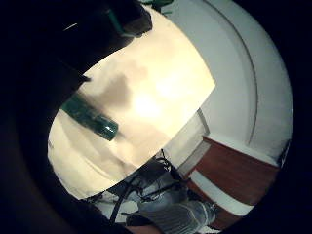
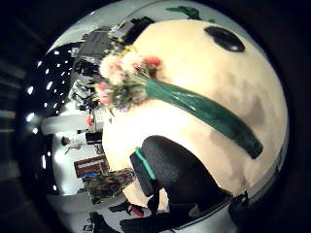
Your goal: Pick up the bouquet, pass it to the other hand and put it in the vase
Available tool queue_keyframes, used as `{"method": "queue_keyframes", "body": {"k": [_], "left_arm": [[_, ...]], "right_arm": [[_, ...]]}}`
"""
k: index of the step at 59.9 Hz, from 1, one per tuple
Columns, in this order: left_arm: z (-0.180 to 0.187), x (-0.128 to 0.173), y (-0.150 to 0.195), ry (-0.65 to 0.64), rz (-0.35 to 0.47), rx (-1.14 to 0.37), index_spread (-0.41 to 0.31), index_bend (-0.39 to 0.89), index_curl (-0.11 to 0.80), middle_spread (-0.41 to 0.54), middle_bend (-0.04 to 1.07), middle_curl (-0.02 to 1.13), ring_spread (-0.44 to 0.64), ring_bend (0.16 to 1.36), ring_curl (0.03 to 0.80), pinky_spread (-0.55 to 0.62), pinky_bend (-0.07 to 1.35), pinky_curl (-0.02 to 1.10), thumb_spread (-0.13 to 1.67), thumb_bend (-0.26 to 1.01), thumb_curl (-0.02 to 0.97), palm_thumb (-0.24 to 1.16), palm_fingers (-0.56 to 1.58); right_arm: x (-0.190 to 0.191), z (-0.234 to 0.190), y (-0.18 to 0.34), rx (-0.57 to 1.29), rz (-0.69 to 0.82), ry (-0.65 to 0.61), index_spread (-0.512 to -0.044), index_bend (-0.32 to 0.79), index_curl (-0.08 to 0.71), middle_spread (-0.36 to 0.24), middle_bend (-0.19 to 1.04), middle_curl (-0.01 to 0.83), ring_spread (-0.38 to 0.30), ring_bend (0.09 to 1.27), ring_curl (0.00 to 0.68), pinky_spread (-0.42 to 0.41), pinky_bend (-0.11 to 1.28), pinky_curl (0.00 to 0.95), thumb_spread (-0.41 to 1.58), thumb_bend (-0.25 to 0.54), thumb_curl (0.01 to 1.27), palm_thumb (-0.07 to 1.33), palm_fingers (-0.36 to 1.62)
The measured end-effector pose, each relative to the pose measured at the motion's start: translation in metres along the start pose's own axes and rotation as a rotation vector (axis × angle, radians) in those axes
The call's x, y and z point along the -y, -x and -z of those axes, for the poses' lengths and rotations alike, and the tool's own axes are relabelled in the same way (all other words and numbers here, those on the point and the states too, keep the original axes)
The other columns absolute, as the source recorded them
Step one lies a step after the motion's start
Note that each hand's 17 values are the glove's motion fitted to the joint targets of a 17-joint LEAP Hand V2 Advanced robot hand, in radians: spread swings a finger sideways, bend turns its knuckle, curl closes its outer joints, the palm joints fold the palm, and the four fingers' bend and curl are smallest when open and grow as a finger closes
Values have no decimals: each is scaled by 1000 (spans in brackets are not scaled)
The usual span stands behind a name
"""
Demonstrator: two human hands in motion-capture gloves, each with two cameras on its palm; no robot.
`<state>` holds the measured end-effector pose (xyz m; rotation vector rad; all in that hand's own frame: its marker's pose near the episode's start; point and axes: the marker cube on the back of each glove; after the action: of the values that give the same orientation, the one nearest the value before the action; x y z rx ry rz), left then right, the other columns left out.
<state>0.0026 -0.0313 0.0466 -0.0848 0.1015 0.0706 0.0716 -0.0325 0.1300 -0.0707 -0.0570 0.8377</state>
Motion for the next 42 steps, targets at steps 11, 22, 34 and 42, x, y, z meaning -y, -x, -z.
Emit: {"method": "queue_keyframes", "body": {"k": [11, 22, 34, 42], "left_arm": [[0, -15, -6, 51, -4, -3, -35, 161, 330, 210, 175, 283, 324, 526, 272, 390, 376, 346, 1044, -24, 292, 155, 166], [-7, -4, -3, 35, -8, 1, -35, 160, 329, 210, 173, 285, 324, 524, 273, 390, 374, 346, 1044, -24, 292, 155, 166], [-8, -9, -11, 52, -20, 2, -35, 164, 333, 211, 176, 287, 327, 512, 272, 390, 370, 347, 1051, -23, 296, 163, 169], [-15, 2, -5, 53, -8, 18, -35, 162, 335, 214, 175, 287, 328, 508, 271, 390, 369, 347, 1058, -21, 295, 172, 170]], "right_arm": [[14, -43, -6, 12, 34, 90, -214, 86, 141, 143, 210, 341, 208, 584, 300, 307, 772, 375, 970, -37, 278, 192, 103], [11, -66, -14, -164, -12, 94, -229, 140, 150, 109, 238, 352, 162, 561, 294, 294, 762, 365, 901, -28, 296, 197, 149], [10, -61, -10, -192, -14, -60, -256, 232, 254, -12, 283, 379, -42, 550, 292, 73, 564, 301, 986, 61, 327, 457, 703], [-4, -62, 5, -204, 271, 227, -220, 281, 340, -86, 230, 398, -153, 537, 343, -167, 555, 333, 1066, 81, 326, 581, 1073]]}}
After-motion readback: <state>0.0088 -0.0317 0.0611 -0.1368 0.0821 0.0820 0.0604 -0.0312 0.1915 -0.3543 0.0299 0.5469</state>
